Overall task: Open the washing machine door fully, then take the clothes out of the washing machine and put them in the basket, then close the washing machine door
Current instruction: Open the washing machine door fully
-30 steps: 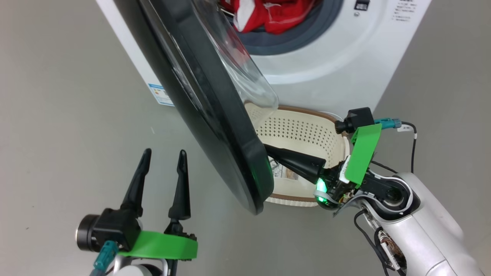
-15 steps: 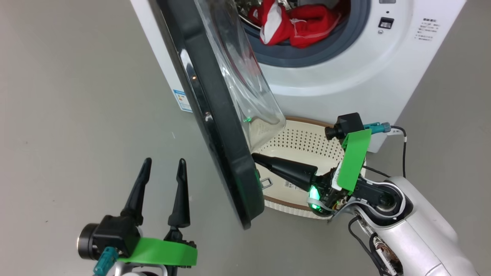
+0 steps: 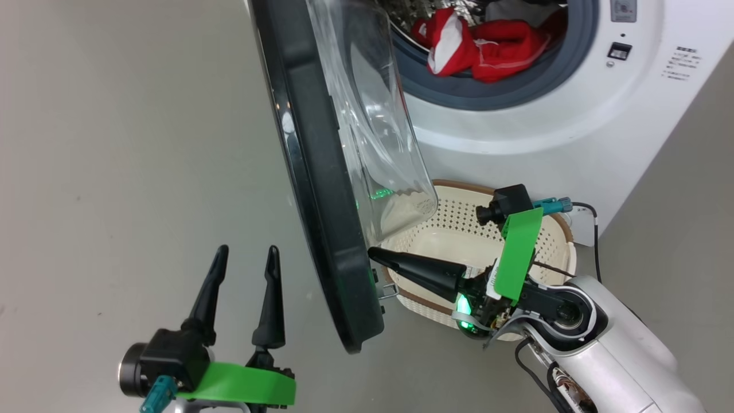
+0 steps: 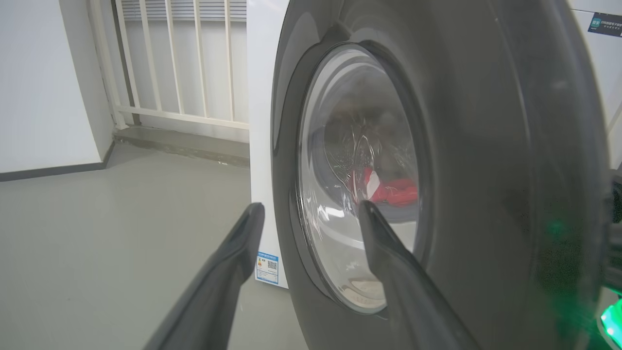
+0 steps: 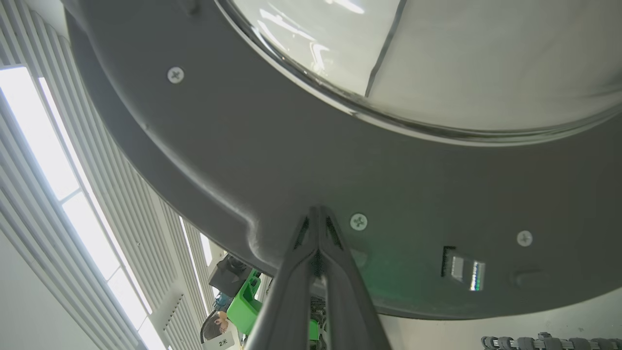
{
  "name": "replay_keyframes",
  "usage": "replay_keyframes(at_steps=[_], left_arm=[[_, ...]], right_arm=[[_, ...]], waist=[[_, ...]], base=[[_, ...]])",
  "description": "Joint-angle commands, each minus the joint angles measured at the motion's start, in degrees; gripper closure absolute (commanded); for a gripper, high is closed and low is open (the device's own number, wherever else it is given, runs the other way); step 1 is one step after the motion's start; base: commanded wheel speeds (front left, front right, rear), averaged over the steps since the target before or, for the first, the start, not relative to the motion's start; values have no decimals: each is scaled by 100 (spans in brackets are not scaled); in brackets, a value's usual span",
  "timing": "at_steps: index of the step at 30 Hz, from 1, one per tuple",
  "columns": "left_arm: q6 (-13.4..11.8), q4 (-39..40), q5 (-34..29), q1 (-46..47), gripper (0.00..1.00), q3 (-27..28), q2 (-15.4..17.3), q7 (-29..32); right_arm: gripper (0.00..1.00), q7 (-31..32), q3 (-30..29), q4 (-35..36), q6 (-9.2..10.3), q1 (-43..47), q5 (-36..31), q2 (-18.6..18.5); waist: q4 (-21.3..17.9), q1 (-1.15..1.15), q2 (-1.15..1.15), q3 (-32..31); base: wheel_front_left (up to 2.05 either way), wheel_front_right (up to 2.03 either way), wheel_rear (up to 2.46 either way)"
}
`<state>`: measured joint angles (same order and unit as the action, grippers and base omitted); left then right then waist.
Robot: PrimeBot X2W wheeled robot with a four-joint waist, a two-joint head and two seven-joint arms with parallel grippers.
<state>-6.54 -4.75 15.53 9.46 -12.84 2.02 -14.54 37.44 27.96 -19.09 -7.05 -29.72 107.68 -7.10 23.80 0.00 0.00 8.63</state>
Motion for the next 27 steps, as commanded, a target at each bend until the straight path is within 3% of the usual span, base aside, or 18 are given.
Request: replay_keyframes(at_steps=[1, 15, 22, 23, 24, 27], left_arm=[[-23, 129, 48, 14, 0, 174, 86, -46], [-11, 62, 69, -52, 0, 198, 86, -46], [-20, 21, 130, -77, 0, 211, 86, -46], [-25, 16, 143, -81, 0, 217, 86, -46], [-45, 25, 171, -88, 0, 234, 86, -46], [-77, 74, 189, -109, 0, 254, 86, -46]], right_arm=[[100, -33, 124, 124, -44, 39, 46, 105], [100, -187, 333, 36, -44, 19, 160, 78], [98, -896, 347, -77, -44, -47, -374, -41], [69, -1076, 343, -74, -44, -55, -534, -67], [0, -1480, 390, -65, -44, -73, -998, -164], [0, -2175, 530, -9, -44, -52, -1853, -319]], waist=[[78, 0, 0, -28], [251, 0, 0, -141], [211, 0, 0, -143], [206, 0, 0, -149], [197, 0, 0, -163], [187, 0, 0, -202]], base=[[0, 0, 0], [0, 0, 0], [0, 0, 0], [0, 0, 0], [0, 0, 0], [0, 0, 0]])
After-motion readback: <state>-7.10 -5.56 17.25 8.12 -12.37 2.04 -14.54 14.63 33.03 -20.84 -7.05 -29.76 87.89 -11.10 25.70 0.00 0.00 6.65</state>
